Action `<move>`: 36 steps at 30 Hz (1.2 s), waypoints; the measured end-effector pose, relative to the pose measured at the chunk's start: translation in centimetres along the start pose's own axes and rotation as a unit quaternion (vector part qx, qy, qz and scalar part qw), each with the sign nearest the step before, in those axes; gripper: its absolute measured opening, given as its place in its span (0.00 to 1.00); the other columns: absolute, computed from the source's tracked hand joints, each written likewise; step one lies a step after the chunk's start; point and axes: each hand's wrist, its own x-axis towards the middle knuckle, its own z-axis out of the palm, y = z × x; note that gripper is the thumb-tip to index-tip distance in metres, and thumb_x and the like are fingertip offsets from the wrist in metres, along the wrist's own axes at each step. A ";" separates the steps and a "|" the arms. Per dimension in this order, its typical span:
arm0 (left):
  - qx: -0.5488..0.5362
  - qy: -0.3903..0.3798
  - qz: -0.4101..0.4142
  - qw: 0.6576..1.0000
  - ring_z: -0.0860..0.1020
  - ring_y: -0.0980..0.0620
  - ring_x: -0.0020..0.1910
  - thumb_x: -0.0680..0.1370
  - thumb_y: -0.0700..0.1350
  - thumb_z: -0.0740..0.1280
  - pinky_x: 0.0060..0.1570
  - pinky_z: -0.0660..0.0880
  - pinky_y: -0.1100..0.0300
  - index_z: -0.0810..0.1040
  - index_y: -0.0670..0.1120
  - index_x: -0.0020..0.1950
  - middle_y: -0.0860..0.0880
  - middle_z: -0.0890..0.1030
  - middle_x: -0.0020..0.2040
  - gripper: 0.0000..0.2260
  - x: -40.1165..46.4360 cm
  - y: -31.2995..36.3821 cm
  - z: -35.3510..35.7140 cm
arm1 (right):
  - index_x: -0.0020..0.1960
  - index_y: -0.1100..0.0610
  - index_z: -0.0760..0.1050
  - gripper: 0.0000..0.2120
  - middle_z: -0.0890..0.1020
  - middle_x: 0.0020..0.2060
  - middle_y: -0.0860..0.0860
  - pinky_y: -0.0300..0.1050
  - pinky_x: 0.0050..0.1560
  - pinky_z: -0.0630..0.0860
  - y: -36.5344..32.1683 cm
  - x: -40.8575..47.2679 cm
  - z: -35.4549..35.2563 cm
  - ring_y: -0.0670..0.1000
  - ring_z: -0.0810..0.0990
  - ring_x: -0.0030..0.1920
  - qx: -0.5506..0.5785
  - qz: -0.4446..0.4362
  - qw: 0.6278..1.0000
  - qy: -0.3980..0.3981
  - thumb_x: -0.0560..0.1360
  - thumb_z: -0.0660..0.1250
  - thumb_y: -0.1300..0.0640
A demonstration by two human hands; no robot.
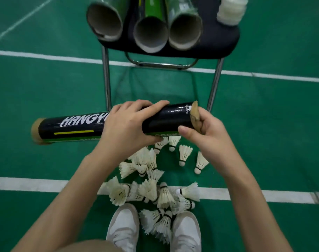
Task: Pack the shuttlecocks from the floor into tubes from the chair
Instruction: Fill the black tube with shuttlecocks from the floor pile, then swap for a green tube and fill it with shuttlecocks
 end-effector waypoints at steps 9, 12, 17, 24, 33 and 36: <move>0.032 0.032 0.023 0.999 0.75 0.46 0.54 0.63 0.60 0.74 0.52 0.66 0.52 0.65 0.60 0.71 0.51 0.77 0.57 0.37 3.1 2.7 -6.9 | 0.52 0.50 0.74 0.14 0.83 0.45 0.42 0.33 0.52 0.74 -7.0 -0.2 -1.1 0.41 0.80 0.51 -0.006 -0.061 0.998 0.009 0.75 0.65 0.68; 0.040 0.038 0.033 0.998 0.75 0.46 0.54 0.63 0.60 0.75 0.52 0.67 0.51 0.66 0.59 0.70 0.51 0.78 0.56 0.37 4.1 3.3 -8.2 | 0.56 0.51 0.72 0.14 0.82 0.51 0.45 0.35 0.56 0.74 -8.6 0.1 -1.6 0.43 0.79 0.55 -0.001 -0.062 0.998 -0.001 0.76 0.63 0.67; 0.053 0.036 0.046 0.997 0.75 0.45 0.54 0.63 0.61 0.74 0.51 0.67 0.52 0.65 0.60 0.71 0.50 0.78 0.57 0.38 6.4 4.0 -10.1 | 0.61 0.51 0.69 0.16 0.78 0.59 0.47 0.37 0.61 0.72 -10.9 1.2 -3.0 0.43 0.76 0.60 -0.001 -0.065 0.997 -0.044 0.77 0.61 0.67; 0.050 0.004 0.021 0.999 0.72 0.49 0.58 0.65 0.64 0.70 0.54 0.65 0.54 0.57 0.65 0.72 0.54 0.74 0.62 0.38 9.5 5.2 -12.6 | 0.59 0.56 0.72 0.13 0.82 0.54 0.49 0.39 0.58 0.75 -14.3 3.2 -5.4 0.47 0.80 0.56 -0.037 -0.085 0.995 -0.043 0.75 0.65 0.64; -0.052 0.032 -0.080 0.995 0.73 0.54 0.56 0.64 0.66 0.70 0.48 0.74 0.54 0.60 0.66 0.71 0.56 0.75 0.57 0.38 11.9 3.5 -12.4 | 0.51 0.57 0.77 0.05 0.82 0.48 0.52 0.50 0.57 0.76 -11.5 11.9 -12.8 0.50 0.80 0.50 -0.216 -0.084 0.954 0.190 0.75 0.67 0.57; -0.066 0.047 -0.095 0.992 0.73 0.53 0.56 0.64 0.66 0.70 0.49 0.73 0.54 0.60 0.65 0.71 0.56 0.75 0.58 0.38 12.9 3.7 -12.3 | 0.60 0.59 0.73 0.13 0.77 0.58 0.54 0.47 0.61 0.69 -9.6 16.4 -14.6 0.54 0.74 0.60 -0.389 -0.083 0.893 0.210 0.76 0.65 0.60</move>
